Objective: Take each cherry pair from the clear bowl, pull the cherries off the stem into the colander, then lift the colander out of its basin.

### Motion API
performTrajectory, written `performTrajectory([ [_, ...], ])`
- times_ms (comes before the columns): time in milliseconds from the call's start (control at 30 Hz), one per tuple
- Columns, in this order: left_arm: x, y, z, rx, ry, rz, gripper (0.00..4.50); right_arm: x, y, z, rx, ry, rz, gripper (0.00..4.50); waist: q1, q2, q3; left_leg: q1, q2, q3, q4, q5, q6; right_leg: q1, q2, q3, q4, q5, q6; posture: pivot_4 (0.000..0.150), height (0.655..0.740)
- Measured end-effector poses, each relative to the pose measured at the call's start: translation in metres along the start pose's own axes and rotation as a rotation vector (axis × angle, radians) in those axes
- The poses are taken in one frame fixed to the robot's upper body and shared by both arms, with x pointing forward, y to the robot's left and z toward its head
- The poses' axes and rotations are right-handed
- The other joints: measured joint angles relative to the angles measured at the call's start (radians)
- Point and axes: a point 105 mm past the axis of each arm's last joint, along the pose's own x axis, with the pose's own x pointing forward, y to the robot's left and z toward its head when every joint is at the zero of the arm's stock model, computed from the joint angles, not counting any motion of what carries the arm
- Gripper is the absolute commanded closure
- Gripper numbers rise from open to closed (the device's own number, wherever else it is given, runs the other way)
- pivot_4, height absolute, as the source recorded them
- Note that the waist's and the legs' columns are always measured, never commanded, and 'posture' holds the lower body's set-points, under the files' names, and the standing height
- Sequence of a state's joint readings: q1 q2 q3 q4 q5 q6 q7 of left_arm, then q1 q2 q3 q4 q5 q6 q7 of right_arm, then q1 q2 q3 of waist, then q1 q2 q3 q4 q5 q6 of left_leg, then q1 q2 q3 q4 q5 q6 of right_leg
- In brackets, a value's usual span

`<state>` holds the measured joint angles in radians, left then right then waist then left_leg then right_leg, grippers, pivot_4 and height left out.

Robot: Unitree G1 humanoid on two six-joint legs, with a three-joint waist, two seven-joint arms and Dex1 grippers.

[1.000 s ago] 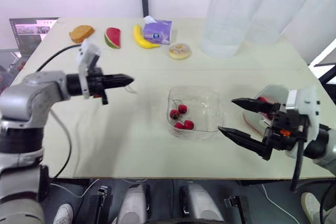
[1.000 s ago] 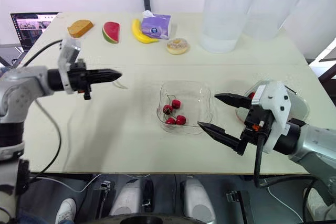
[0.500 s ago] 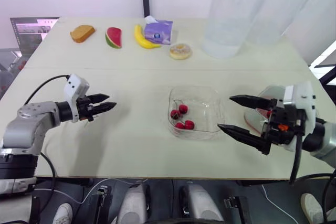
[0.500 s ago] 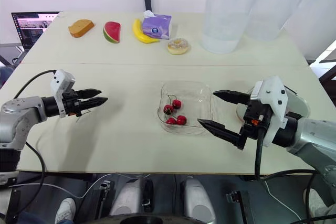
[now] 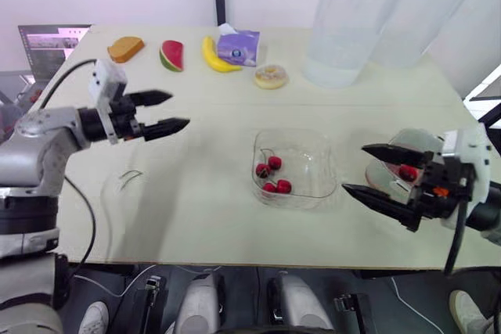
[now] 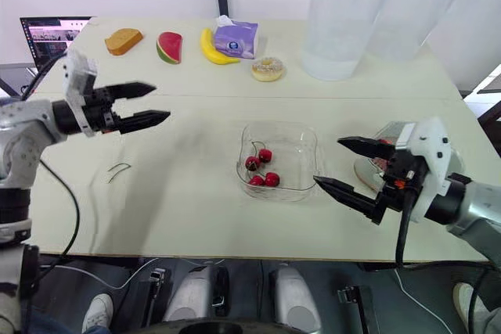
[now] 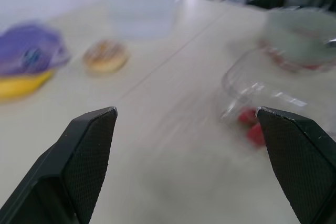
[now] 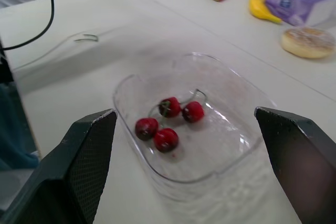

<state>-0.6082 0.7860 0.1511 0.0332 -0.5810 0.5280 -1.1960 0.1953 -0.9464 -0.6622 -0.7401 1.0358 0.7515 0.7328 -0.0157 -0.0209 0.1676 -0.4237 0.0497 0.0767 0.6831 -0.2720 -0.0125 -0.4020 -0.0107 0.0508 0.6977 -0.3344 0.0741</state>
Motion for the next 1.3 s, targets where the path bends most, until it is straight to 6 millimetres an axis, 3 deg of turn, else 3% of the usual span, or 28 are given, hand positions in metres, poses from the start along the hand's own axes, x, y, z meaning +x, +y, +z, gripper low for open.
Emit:
performTrajectory([
  [100, 0.005, -0.026, 0.008, 0.006, -0.009, -0.174, 0.04, -0.006, -0.002, -0.004, 0.017, 0.015, -0.036, 0.0, -0.005, 0.0, 0.0, 0.0, 0.001, 0.0, 0.0, 0.0, 0.0, 0.0, 0.001, 0.0, 0.0, 0.0, 0.0, 0.15, 0.74],
  [233, -0.003, -0.054, 0.012, -0.001, 0.037, -0.344, 0.04, -0.015, -0.006, -0.014, 0.048, 0.046, -0.095, 0.0, -0.002, 0.001, 0.0, 0.003, 0.0, 0.0, 0.0, 0.0, -0.001, 0.002, 0.0, 0.0, 0.0, 0.0, 0.0, 0.15, 0.74],
  [600, -0.004, -0.067, -0.001, -0.021, 0.078, -0.415, 0.04, -0.011, 0.003, -0.008, 0.017, 0.048, -0.088, 0.0, 0.001, 0.0, 0.0, 0.009, 0.0, 0.0, -0.001, 0.0, 0.0, 0.009, 0.0, 0.0, -0.002, 0.0, 0.0, 0.15, 0.74],
  [800, 0.0, -0.067, -0.003, -0.015, 0.087, -0.427, 0.04, 0.028, 0.005, 0.02, -0.051, 0.098, 0.024, 0.0, -0.007, 0.0, 0.0, 0.013, 0.001, 0.001, -0.003, 0.0, 0.0, 0.011, 0.0, 0.001, -0.001, 0.0, -0.001, 0.15, 0.74],
  [933, 0.009, -0.066, -0.005, -0.012, 0.082, -0.443, 0.04, 0.072, -0.007, 0.029, -0.117, 0.176, 0.096, 0.0, -0.011, 0.0, 0.001, 0.012, 0.001, 0.003, -0.003, 0.0, 0.0, 0.009, -0.001, 0.002, -0.001, 0.0, -0.001, 0.15, 0.74],
  [1033, 0.014, -0.066, -0.007, -0.008, 0.084, -0.453, 0.04, 0.104, -0.018, 0.01, -0.124, 0.305, 0.14, 0.0, -0.005, 0.0, 0.001, 0.008, 0.001, 0.003, -0.003, -0.001, 0.001, 0.004, -0.001, 0.002, -0.001, 0.0, -0.001, 0.15, 0.74],
  [1133, 0.018, -0.063, -0.007, -0.001, 0.075, -0.452, 0.04, 0.129, -0.023, -0.029, -0.112, 0.455, 0.2, 0.0, 0.004, 0.0, 0.001, -0.007, 0.0, 0.002, 0.001, 0.0, 0.001, -0.01, -0.001, 0.001, 0.002, 0.0, -0.001, 0.15, 0.74],
  [1200, 0.018, -0.063, -0.008, -0.002, 0.079, -0.45, 0.04, 0.135, -0.025, -0.044, -0.098, 0.503, 0.22, 0.0, 0.004, 0.0, 0.001, -0.009, 0.0, 0.003, 0.001, -0.001, 0.002, -0.011, -0.002, 0.001, 0.001, 0.0, -0.001, 0.15, 0.74],
  [1300, 0.019, -0.063, -0.008, -0.001, 0.079, -0.45, 0.04, 0.141, -0.03, -0.05, -0.109, 0.52, 0.224, 0.0, 0.001, 0.0, 0.001, -0.01, 0.0, 0.003, 0.001, -0.001, 0.002, -0.012, -0.002, 0.001, 0.001, 0.0, -0.001, 0.15, 0.74],
])
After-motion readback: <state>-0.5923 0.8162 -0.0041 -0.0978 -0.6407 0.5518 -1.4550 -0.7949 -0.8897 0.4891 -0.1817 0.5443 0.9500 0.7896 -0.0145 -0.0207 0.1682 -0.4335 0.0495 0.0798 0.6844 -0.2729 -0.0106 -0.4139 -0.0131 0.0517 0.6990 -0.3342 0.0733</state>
